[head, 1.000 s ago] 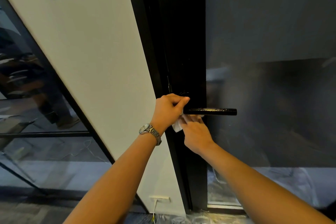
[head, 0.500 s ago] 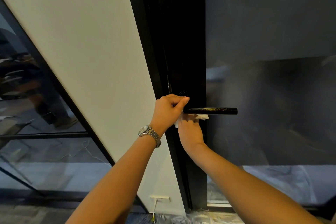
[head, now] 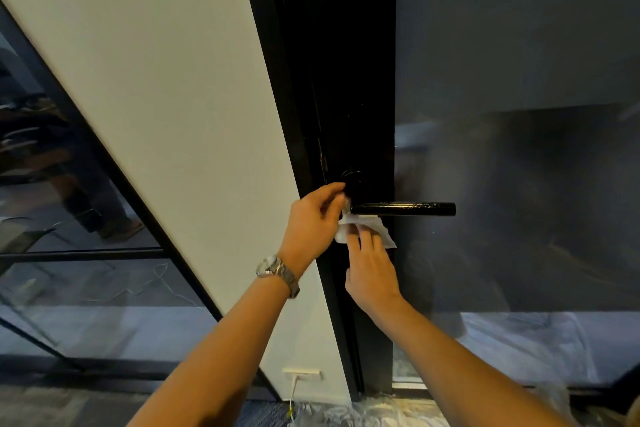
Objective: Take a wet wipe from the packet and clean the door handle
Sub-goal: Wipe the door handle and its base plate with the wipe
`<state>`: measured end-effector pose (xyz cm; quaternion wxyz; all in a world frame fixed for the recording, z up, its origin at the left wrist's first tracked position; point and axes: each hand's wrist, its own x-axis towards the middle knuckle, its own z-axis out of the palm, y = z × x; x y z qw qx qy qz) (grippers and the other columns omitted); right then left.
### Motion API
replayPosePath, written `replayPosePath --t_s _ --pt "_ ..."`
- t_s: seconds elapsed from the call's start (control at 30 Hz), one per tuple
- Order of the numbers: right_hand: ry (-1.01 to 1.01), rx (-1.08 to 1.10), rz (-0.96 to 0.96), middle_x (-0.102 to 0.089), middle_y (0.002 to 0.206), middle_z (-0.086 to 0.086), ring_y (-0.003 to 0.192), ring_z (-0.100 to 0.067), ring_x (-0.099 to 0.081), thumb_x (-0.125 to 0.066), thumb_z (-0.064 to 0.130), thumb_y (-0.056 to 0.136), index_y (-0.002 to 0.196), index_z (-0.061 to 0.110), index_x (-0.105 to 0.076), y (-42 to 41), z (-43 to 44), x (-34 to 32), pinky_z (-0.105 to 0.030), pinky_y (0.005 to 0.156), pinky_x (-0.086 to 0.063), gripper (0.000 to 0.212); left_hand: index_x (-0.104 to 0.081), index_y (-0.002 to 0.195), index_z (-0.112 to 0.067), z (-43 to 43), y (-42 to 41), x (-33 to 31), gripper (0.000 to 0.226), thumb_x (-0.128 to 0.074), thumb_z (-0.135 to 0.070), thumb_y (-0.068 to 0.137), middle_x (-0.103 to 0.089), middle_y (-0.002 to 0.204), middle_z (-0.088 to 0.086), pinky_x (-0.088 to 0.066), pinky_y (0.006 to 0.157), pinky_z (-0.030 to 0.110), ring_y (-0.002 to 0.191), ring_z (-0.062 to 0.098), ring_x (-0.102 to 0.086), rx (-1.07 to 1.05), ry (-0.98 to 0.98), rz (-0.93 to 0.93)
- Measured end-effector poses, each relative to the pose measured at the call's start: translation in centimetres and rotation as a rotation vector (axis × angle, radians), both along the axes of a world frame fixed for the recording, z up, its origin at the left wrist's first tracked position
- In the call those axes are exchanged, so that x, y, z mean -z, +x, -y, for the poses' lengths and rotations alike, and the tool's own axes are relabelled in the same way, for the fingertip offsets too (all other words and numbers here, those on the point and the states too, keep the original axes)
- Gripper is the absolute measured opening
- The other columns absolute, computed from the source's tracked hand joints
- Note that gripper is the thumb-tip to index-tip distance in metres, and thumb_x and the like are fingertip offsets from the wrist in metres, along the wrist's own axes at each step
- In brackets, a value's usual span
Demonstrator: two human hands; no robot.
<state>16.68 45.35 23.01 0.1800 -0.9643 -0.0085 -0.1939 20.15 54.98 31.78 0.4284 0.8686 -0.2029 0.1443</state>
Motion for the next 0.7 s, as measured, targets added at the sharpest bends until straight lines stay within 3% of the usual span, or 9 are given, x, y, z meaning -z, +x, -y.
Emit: replayPosePath --t_s 0.07,0.17,0.23,0.3,0.37,0.43,0.53,0.63,0.7 --pt "0.119 -0.031 -0.055 -0.036 0.141 -0.012 0.127 -0.026 -0.044 -0.065 0.011 0.082 0.141 0.007 -0.033 0.1 0.0 -0.4 -0.029 0.099 -0.046 0.068 -0.06 0.117 -0.012 -0.1 -0.9 2.3 0.027 -0.049 -0.015 0.093 -0.067 0.093 0.002 -0.04 0.057 -0.002 0.064 0.0 -0.054 -0.115 -0.033 -0.065" --pt "0.208 -0.033 -0.032 -0.028 0.144 -0.009 0.129 -0.025 -0.04 -0.054 0.007 0.09 0.142 0.01 -0.032 0.6 0.3 -1.3 -0.031 0.094 -0.05 0.057 -0.06 0.116 -0.013 0.0 -1.9 5.0 0.027 -0.047 -0.01 0.093 -0.067 0.106 0.007 -0.04 0.064 -0.004 0.079 0.005 -0.056 -0.139 0.014 -0.072" --pt "0.29 -0.03 -0.02 -0.034 0.141 -0.011 0.123 -0.027 -0.047 -0.052 0.006 0.091 0.138 0.01 -0.039 1.2 0.6 -1.7 -0.032 0.09 -0.051 0.048 -0.06 0.117 -0.012 0.5 -1.9 5.4 0.029 -0.045 -0.006 0.093 -0.063 0.114 0.006 -0.035 0.072 -0.008 0.092 0.006 -0.053 -0.102 0.025 -0.047" --pt "0.5 0.015 -0.037 -0.044 0.133 -0.013 0.109 -0.025 -0.055 -0.05 0.009 0.093 0.132 0.009 -0.046 1.5 0.9 -1.7 -0.025 0.082 -0.049 0.039 -0.059 0.118 -0.01 1.2 -1.8 5.3 0.029 -0.044 -0.006 0.093 -0.06 0.117 0.007 -0.034 0.075 -0.008 0.098 0.009 -0.054 -0.049 0.068 -0.043" --pt "0.745 0.073 -0.06 -0.055 0.119 -0.017 0.092 -0.019 -0.058 -0.049 0.009 0.093 0.123 0.007 -0.051 1.6 1.1 -1.9 -0.016 0.073 -0.045 0.029 -0.056 0.12 -0.009 2.0 -1.5 5.5 0.03 -0.041 -0.006 0.094 -0.058 0.121 0.008 -0.034 0.076 -0.004 0.103 0.012 -0.054 -0.038 0.091 -0.06" --pt "0.841 0.108 -0.053 -0.058 0.114 -0.018 0.093 -0.021 -0.06 -0.053 0.007 0.092 0.119 0.005 -0.054 1.7 1.4 -1.8 -0.02 0.074 -0.047 0.027 -0.054 0.121 -0.005 2.7 -1.6 5.9 0.03 -0.041 -0.006 0.094 -0.055 0.124 0.01 -0.037 0.084 0.004 0.106 0.016 -0.055 -0.081 0.065 -0.08" --pt "0.795 0.114 -0.034 -0.059 0.115 -0.018 0.104 -0.027 -0.06 -0.055 0.008 0.091 0.115 0.007 -0.058 1.3 1.7 -1.9 -0.027 0.082 -0.05 0.025 -0.053 0.12 -0.003 3.8 -2.2 6.8 0.029 -0.042 -0.008 0.094 -0.06 0.113 0.017 -0.047 0.079 0.022 0.096 0.024 -0.059 -0.135 0.001 -0.157" --pt "0.583 0.045 -0.051 -0.054 0.125 -0.013 0.113 -0.028 -0.055 -0.05 0.007 0.092 0.124 0.013 -0.056 0.6 2.2 -2.0 -0.035 0.091 -0.052 0.032 -0.048 0.128 -0.009 3.9 -2.6 7.2 0.035 -0.044 -0.009 0.094 -0.065 0.11 0.012 -0.05 0.082 0.023 0.098 0.022 -0.063 -0.145 -0.118 -0.23" --pt "0.511 0.021 -0.056 -0.045 0.134 -0.011 0.117 -0.027 -0.051 -0.049 0.003 0.091 0.128 0.013 -0.053 0.4 2.6 -2.3 -0.034 0.093 -0.049 0.038 -0.051 0.125 -0.009 3.8 -2.2 6.9 0.034 -0.045 -0.004 0.092 -0.065 0.111 0.01 -0.048 0.082 0.021 0.1 0.021 -0.062 -0.137 -0.124 -0.245"
